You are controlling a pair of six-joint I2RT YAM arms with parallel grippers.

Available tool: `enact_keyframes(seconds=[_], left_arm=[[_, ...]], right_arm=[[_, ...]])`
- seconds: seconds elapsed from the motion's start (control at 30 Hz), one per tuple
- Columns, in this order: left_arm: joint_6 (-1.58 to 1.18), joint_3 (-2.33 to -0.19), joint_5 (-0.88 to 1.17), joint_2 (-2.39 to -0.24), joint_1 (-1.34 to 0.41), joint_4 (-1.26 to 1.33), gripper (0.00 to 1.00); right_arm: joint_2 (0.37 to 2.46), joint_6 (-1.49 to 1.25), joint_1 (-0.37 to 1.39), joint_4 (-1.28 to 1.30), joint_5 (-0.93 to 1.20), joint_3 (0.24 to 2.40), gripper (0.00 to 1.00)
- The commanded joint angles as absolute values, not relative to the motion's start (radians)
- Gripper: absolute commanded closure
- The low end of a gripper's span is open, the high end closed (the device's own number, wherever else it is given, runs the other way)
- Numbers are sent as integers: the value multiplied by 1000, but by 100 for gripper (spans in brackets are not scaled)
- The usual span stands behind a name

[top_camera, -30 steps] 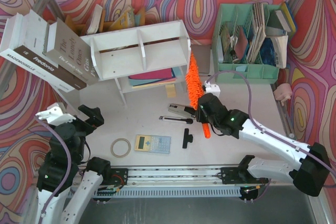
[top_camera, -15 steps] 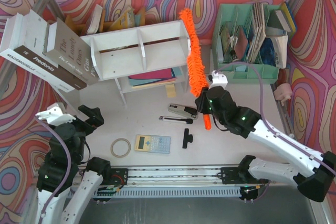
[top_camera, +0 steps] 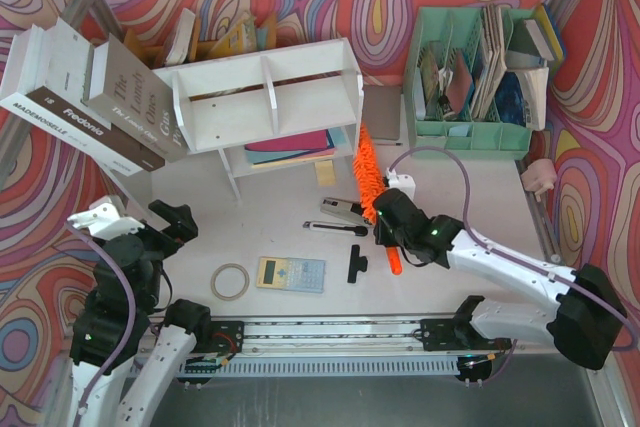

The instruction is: Dust the bookshelf with a duster

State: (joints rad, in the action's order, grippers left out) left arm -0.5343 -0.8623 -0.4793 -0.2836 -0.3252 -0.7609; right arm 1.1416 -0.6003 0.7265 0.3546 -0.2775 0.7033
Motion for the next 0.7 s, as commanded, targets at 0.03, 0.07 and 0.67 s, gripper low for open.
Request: enact_keyframes(seconds=[0.03,0.07,0.67], left_arm=[[-521,-856,-485,-277,-320,-759,1],[-521,-856,-485,-278,-320,-759,1],[-518,-857,-482,-285,-319,-759,1]], right_arm=[[1077,-510,735,342,-347,851,100],[1059,-497,735,351,-363,877,100],[1057,-633,741,240,-232,619,100]])
